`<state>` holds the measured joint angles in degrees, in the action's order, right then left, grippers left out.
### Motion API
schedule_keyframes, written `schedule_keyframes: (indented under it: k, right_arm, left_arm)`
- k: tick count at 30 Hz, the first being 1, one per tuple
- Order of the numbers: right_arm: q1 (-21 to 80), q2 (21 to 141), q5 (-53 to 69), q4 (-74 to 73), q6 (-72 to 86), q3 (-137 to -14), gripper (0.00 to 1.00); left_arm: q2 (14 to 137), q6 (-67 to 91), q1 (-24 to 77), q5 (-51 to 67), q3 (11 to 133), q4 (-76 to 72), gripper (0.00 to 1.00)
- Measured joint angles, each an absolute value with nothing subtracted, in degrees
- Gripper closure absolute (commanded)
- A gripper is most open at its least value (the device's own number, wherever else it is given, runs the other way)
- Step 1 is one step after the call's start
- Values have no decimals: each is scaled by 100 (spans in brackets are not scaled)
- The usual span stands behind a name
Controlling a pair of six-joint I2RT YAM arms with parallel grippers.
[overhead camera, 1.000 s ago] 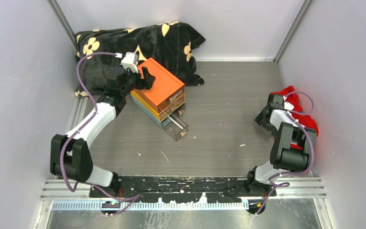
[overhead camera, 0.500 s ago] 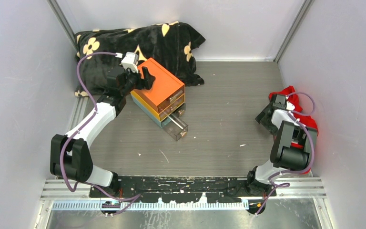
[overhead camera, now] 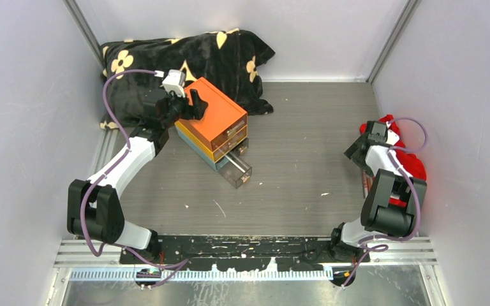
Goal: Organize the makeup
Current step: Pick up the lipstick at the center of the board.
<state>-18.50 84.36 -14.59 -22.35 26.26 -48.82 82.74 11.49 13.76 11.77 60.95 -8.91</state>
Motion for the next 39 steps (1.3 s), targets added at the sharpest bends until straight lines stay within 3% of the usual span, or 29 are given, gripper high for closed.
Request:
schedule_keyframes:
  k: [21, 23, 25, 29, 32, 39]
  right_arm:
    - [-1922, 9087, -1656, -1951, 2604, -4805, 21]
    - [-1931, 9089, -1623, -1933, 2606, -4801, 33]
    - [-1931, 9089, -1584, -1887, 2598, -4786, 59]
    - [-1931, 9087, -1490, -1772, 2598, -4746, 76]
    - [-1929, 9085, -1466, -1739, 2589, -4735, 98]
    - [-1953, 9021, -1247, -1647, 2445, -4672, 99]
  left_arm:
    - [8197, 1149, 1376, 1177, 6093, -768, 26]
    - [8184, 1151, 1376, 1179, 6084, -760, 26]
    - [8162, 1151, 1376, 1179, 6064, -757, 26]
    - [8095, 1153, 1376, 1179, 5994, -770, 26]
    - [8023, 1155, 1376, 1179, 5935, -766, 26]
    - [7955, 1160, 1376, 1179, 5885, -760, 25]
